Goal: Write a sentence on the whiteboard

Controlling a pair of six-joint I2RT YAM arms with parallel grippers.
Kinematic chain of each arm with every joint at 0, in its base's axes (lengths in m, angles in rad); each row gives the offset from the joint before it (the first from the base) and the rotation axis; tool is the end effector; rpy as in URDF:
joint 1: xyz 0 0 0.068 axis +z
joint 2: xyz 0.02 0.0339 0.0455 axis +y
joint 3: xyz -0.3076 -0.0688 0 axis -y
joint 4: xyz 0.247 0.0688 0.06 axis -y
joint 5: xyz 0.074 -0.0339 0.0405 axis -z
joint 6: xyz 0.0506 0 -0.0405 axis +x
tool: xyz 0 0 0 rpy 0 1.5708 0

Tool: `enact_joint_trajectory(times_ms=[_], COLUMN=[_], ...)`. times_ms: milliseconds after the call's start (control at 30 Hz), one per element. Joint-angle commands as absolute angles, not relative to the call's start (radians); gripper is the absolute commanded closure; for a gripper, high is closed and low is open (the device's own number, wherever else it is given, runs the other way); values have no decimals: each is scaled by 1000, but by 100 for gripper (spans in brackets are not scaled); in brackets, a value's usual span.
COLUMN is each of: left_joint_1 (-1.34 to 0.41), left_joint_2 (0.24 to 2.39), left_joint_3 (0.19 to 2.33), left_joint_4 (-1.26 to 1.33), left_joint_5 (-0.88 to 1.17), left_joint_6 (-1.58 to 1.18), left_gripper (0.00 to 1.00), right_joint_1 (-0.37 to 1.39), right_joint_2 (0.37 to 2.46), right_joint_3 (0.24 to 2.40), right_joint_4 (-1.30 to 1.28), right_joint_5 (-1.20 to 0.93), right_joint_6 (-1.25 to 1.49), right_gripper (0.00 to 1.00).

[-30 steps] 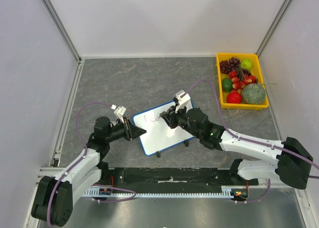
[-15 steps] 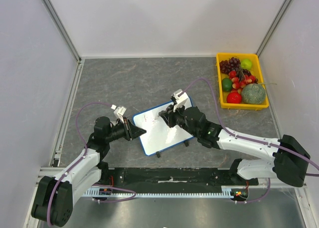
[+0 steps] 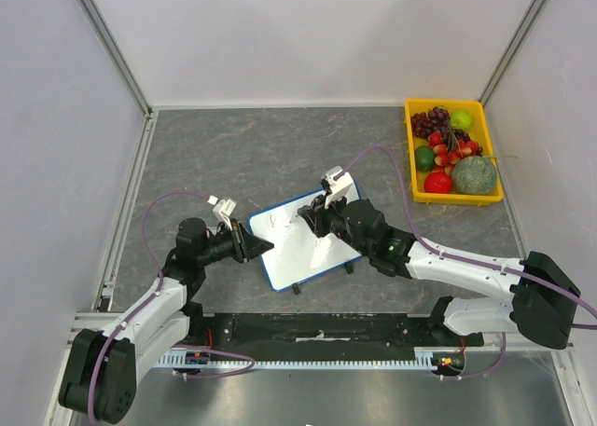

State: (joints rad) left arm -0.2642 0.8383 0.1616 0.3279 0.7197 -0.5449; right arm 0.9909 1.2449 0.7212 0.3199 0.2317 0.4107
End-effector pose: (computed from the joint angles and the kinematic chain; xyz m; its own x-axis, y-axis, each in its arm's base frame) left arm 0.1358 -0.0713 0.1960 -0.6939 -0.2161 -0.6869 0.5083 0.5287 -0.6798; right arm 0.1665 0.2330 0.3084 -0.3775 0.1328 -0.9164 -0.5892 0.7290 0.3484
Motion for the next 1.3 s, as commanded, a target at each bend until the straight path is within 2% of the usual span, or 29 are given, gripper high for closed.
enact_joint_trajectory(times_ms=[0, 500, 833, 1267], left_joint_1=[-261, -259, -261, -259], left_joint_2=[830, 827, 828, 824], left_joint_3=[155, 155, 155, 153], left_joint_4=[339, 339, 339, 339], left_joint_5=[678, 678, 677, 676], left_joint_6=[-463, -465, -463, -465], left_gripper=[98, 98, 98, 98], right_joint_1=[974, 959, 959, 959], right_joint_2=[1236, 1226, 1244, 1266], right_joint_3=[736, 759, 761, 765], right_joint_4=[322, 325, 351, 322], right_joint_5=[308, 333, 218, 183], right_joint_6=[410, 423, 414, 411], right_gripper=[100, 100, 100, 100])
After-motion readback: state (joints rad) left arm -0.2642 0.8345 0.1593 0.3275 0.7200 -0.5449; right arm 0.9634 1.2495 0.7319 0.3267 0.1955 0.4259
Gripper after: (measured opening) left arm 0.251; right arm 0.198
